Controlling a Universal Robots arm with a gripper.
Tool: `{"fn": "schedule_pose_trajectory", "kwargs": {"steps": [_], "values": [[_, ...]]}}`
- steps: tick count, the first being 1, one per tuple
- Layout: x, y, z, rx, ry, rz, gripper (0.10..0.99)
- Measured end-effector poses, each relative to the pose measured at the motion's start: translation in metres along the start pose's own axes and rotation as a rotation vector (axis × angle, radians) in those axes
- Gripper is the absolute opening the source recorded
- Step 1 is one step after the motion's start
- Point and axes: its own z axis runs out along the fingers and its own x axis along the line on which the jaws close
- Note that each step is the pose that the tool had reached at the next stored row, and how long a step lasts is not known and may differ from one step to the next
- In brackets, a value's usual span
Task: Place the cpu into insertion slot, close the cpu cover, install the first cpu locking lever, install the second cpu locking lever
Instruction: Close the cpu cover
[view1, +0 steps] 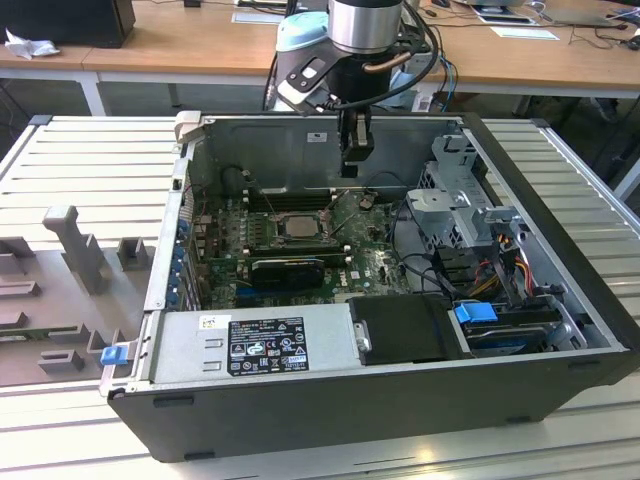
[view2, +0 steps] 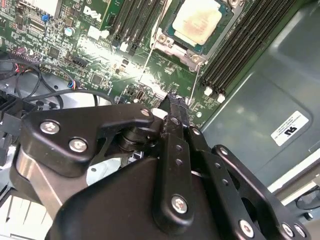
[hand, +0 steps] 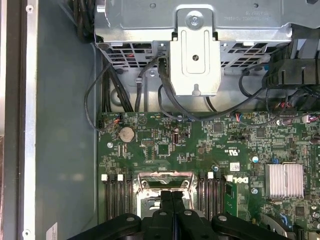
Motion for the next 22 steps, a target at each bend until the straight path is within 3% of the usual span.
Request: {"fn": "schedule_pose_trajectory", "kwargs": {"steps": [7,16,22], "values": [[0.0001,0.013,0.0041,0.0,-0.0002,0.0,0.106],[0.0002,0.0201,0.0107,0.0,-0.0002,0.0,0.106],[0.0003,0.0267,0.0282,0.0,-0.0001,-0.001,0.106]]}}
